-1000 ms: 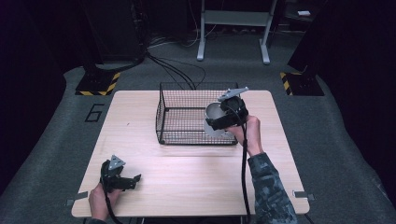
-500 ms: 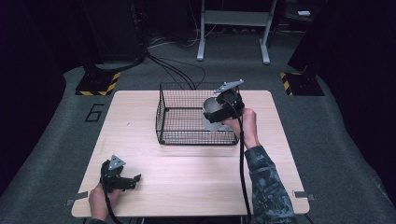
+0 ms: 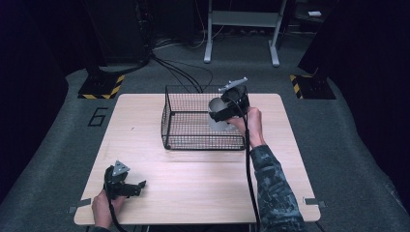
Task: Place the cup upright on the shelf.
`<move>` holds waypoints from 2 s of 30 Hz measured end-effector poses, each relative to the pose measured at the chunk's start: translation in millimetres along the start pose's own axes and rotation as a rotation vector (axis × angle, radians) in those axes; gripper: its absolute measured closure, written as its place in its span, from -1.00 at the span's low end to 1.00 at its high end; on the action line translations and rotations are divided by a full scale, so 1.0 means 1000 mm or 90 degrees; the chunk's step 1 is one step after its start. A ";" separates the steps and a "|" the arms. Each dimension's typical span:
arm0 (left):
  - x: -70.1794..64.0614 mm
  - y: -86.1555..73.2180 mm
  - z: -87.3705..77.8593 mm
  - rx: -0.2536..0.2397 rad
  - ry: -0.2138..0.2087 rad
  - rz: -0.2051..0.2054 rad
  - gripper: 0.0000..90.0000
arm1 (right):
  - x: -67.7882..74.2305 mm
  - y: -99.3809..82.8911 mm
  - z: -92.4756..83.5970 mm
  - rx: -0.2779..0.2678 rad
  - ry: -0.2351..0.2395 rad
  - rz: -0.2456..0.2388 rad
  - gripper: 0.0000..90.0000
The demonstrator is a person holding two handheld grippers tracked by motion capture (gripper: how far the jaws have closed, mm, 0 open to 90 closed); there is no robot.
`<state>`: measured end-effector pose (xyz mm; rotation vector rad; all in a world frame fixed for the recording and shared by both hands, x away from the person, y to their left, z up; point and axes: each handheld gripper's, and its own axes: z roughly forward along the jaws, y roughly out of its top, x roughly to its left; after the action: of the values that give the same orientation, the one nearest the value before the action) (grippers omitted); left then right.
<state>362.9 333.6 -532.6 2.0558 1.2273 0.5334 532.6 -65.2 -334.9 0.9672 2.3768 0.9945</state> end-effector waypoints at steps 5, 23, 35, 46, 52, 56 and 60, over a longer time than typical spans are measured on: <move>0.000 0.000 0.000 0.000 0.000 0.001 -0.99 | -0.002 0.000 0.010 0.009 -0.005 0.004 -0.87; 0.000 0.000 0.000 0.000 0.000 0.000 -0.99 | -0.008 0.009 0.043 0.026 0.004 0.023 -0.87; 0.000 0.000 0.000 0.000 0.000 0.000 -0.99 | -0.014 0.005 0.067 0.050 0.012 0.043 -0.87; 0.000 0.000 0.000 -0.001 0.001 0.001 -0.99 | -0.017 0.002 0.082 0.066 0.012 0.043 -0.87; 0.000 0.000 0.000 -0.001 0.001 0.001 -0.99 | -0.018 -0.002 0.092 0.078 0.015 0.047 -0.87; 0.001 0.000 -0.001 0.006 0.000 0.009 -0.99 | -0.019 -0.005 0.098 0.087 0.018 0.054 -0.87; 0.001 0.000 -0.001 0.006 0.000 0.009 -0.99 | -0.020 -0.008 0.103 0.096 0.017 0.055 -0.88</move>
<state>362.8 334.4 -532.1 2.0737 1.2186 0.5347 601.8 -35.4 -408.0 1.1273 2.4805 0.8733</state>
